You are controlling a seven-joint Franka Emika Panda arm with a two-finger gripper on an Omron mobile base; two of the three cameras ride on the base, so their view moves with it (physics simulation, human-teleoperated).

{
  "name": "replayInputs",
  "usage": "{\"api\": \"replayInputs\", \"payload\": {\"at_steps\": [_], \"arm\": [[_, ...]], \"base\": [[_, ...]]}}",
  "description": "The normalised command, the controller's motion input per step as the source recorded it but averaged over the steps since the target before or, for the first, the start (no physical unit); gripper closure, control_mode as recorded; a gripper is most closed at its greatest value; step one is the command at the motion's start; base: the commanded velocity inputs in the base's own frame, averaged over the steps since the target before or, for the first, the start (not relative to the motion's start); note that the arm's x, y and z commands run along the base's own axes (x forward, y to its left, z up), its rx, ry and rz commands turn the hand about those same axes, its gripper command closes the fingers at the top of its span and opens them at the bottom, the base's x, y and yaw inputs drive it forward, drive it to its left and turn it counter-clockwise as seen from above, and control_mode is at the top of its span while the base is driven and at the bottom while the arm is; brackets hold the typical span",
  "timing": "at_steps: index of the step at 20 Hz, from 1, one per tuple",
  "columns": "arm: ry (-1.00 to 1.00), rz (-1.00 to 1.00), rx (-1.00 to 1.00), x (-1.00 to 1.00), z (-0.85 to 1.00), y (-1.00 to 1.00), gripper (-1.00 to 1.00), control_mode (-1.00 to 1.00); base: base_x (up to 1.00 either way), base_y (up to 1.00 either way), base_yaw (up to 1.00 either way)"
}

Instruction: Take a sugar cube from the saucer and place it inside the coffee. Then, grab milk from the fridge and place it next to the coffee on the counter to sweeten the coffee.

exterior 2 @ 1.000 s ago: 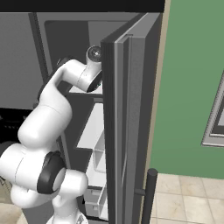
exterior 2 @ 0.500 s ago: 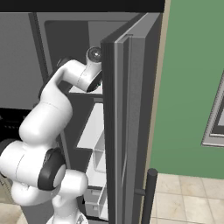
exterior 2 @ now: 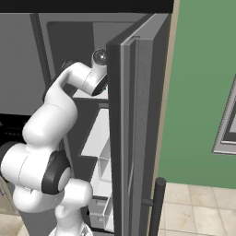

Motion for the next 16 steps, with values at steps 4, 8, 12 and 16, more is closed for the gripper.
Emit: {"api": "replayInputs", "payload": {"at_steps": [4, 8, 12, 16], "arm": [[0.0, 0.0, 0.0, 0.03, 0.0, 0.02, -1.0, -1.0], [0.0, 0.0, 0.0, 0.0, 0.0, 0.07, 1.0, -1.0], [0.0, 0.0, 0.0, 0.02, 0.0, 0.07, 1.0, -1.0], [0.0, 0.0, 0.0, 0.0, 0.0, 0.0, 1.0, -1.0]], "base": [[0.0, 0.0, 0.0], [0.0, 0.0, 0.0], [0.0, 0.0, 0.0], [0.0, 0.0, 0.0]]}}
